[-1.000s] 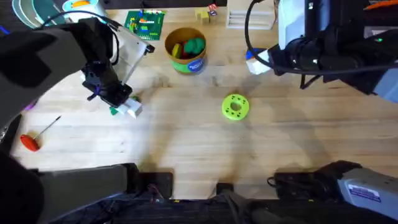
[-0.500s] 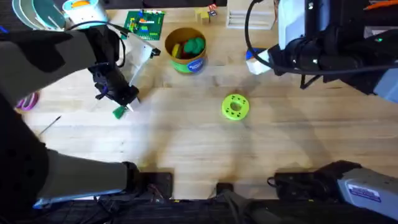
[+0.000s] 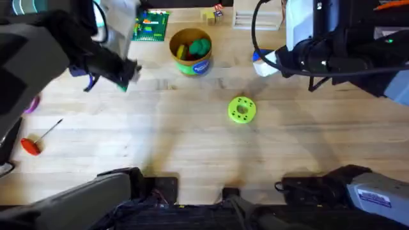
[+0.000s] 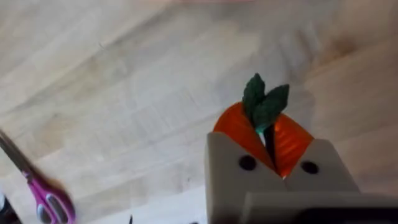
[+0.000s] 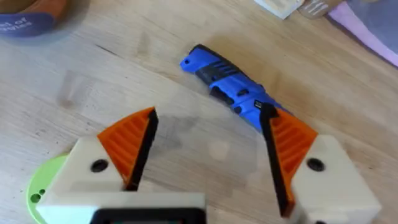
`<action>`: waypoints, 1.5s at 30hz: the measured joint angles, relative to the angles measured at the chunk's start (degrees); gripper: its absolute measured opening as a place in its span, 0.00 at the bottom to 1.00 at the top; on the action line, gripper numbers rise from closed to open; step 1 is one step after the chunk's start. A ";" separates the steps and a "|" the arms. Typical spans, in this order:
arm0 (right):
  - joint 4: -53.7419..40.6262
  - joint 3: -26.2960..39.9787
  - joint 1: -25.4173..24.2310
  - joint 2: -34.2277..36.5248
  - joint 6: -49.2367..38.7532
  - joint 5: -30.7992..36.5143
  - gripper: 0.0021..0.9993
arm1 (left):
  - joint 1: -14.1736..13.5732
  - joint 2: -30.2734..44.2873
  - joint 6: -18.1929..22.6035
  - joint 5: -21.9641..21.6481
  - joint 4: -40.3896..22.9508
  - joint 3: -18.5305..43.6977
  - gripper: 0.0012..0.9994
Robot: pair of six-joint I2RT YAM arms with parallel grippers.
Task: Pick up the gripper from the table and insert it into the empty holder that is missing its gripper. Then pick up a screw, insert it into the mounting hole, and use the screwdriver to tighten it. Finally, clean up the table by picking up the vegetable and placing it into the bucket.
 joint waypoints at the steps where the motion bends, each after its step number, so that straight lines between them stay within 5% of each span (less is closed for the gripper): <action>1: -0.02 0.00 0.00 0.00 0.00 0.00 0.99 | 0.00 -0.75 -1.52 2.20 1.61 0.77 0.02; 6: 0.00 0.00 0.00 -0.01 0.01 0.00 0.99 | -0.66 -2.59 -12.98 17.60 15.83 2.15 0.02; 11: -0.02 0.00 0.00 0.00 0.00 0.00 0.99 | -5.41 -0.47 -23.71 23.66 28.80 2.28 0.02; 19: -0.02 0.00 0.00 -0.01 0.02 0.00 0.99 | -14.98 9.44 -31.85 21.17 34.29 2.33 0.02; 26: -0.02 0.00 0.00 0.00 0.02 0.00 0.99 | -15.51 12.50 -34.20 17.08 34.80 2.33 0.03; 27: -0.02 0.00 0.00 0.00 0.02 0.00 0.99 | -15.50 12.49 -34.06 16.87 34.93 2.33 0.11; 30: -0.02 0.00 0.00 -0.02 0.02 0.00 0.99 | -15.50 12.47 -34.64 16.59 34.97 2.33 0.58; 32: -0.20 0.00 0.00 0.00 0.02 0.00 0.99 | -15.50 12.47 -35.06 16.41 34.93 2.33 0.99; 38: -10.94 2.02 0.00 -0.02 0.67 0.00 0.99 | -15.50 9.99 -32.05 15.56 31.84 2.33 1.00; 45: -32.80 17.18 0.00 -1.11 5.91 -0.02 0.99 | -16.28 -0.95 -28.95 14.90 22.49 2.42 1.00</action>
